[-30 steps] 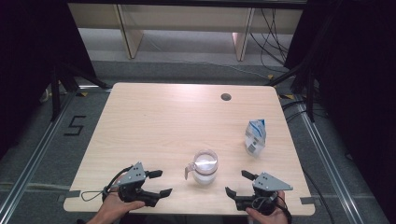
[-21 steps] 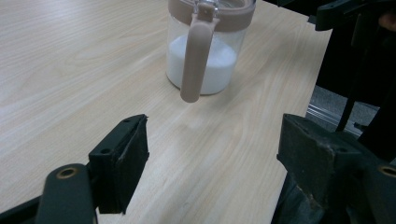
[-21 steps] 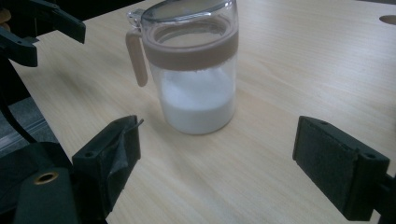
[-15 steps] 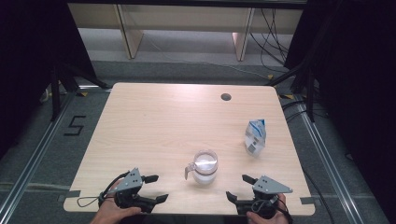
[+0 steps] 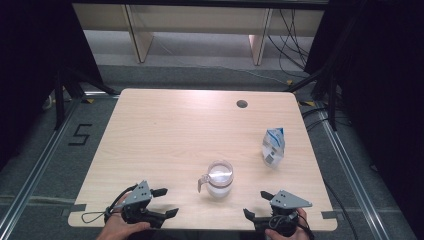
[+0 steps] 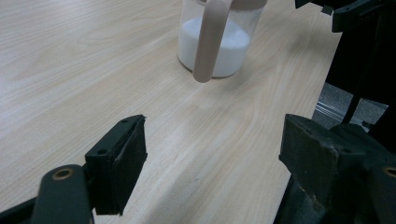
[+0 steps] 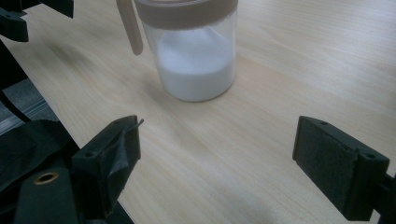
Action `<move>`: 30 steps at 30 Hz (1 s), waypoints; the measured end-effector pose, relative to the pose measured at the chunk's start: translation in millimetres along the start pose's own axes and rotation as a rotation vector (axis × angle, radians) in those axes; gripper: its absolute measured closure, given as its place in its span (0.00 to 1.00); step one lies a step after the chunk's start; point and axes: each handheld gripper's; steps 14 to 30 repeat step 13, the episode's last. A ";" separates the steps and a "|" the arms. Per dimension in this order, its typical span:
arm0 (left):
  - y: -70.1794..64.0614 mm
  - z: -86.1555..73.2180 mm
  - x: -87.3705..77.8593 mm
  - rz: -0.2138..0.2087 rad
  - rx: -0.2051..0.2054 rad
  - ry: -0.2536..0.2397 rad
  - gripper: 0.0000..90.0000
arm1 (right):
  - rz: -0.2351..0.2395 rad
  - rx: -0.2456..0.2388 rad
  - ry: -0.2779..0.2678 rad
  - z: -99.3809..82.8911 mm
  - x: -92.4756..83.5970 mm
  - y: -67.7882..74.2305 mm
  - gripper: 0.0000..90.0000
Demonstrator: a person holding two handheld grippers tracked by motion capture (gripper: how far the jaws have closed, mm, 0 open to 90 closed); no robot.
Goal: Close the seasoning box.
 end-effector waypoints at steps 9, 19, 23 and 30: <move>3.2 -0.3 0.7 0.004 0.008 0.007 0.25 | -0.011 -0.001 0.000 0.0 0.5 -0.6 0.18; 5.8 -1.4 1.8 0.025 -0.012 0.018 0.24 | -0.012 0.006 -0.006 -0.2 0.8 -2.6 0.18; 5.8 -1.4 1.8 0.025 -0.012 0.018 0.24 | -0.012 0.006 -0.006 -0.2 0.8 -2.6 0.18; 5.8 -1.4 1.8 0.025 -0.012 0.018 0.24 | -0.012 0.006 -0.006 -0.2 0.8 -2.6 0.18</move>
Point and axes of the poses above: each handheld gripper's, and its own axes: x roughly forward along the jaws, z roughly out of its top, y roughly to its left, and after that the axes turned 3 degrees about x, right-handed
